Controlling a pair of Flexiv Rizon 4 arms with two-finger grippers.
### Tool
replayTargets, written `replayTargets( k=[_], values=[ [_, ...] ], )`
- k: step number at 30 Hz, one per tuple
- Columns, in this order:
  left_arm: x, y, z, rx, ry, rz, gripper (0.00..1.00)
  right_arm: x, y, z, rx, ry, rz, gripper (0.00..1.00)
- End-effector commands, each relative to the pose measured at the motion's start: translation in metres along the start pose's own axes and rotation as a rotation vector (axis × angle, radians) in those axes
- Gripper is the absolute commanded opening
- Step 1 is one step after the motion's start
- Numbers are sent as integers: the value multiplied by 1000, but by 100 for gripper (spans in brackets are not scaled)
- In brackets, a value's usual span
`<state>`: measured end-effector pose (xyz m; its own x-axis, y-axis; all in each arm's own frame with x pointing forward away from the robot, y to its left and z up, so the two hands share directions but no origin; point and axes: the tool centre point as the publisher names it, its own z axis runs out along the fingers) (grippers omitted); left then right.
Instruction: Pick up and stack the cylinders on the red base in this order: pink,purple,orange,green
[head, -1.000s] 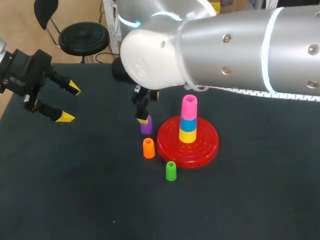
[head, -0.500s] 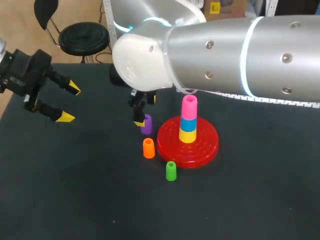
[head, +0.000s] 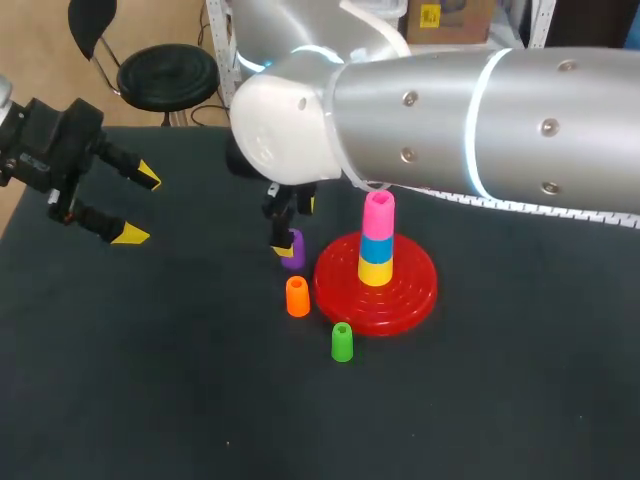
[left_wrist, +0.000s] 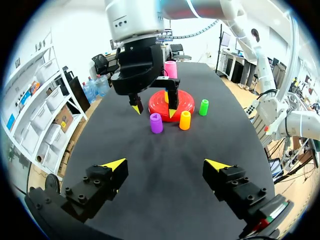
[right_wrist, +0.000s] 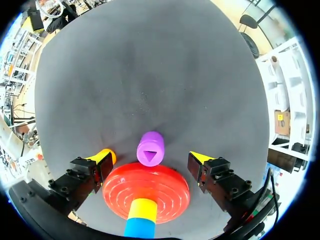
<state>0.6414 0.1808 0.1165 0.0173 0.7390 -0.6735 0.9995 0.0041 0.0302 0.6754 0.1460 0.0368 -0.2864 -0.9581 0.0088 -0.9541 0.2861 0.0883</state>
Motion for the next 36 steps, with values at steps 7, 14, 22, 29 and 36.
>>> replayTargets(
  k=[7,14,22,29,36],
  values=[
    [0,-1,0,-1,0,1,100,-4,0,7,-20,6,-14,100],
    [0,-1,0,-1,0,1,100,-7,4,11,-29,5,-21,100],
    [0,-1,0,-1,0,1,100,-5,5,14,-33,11,-12,100],
    [0,-1,0,-1,0,1,100,-2,5,15,-36,14,-4,100],
    [0,-1,0,-1,0,1,100,-3,5,16,-37,20,-8,100]
  ],
)
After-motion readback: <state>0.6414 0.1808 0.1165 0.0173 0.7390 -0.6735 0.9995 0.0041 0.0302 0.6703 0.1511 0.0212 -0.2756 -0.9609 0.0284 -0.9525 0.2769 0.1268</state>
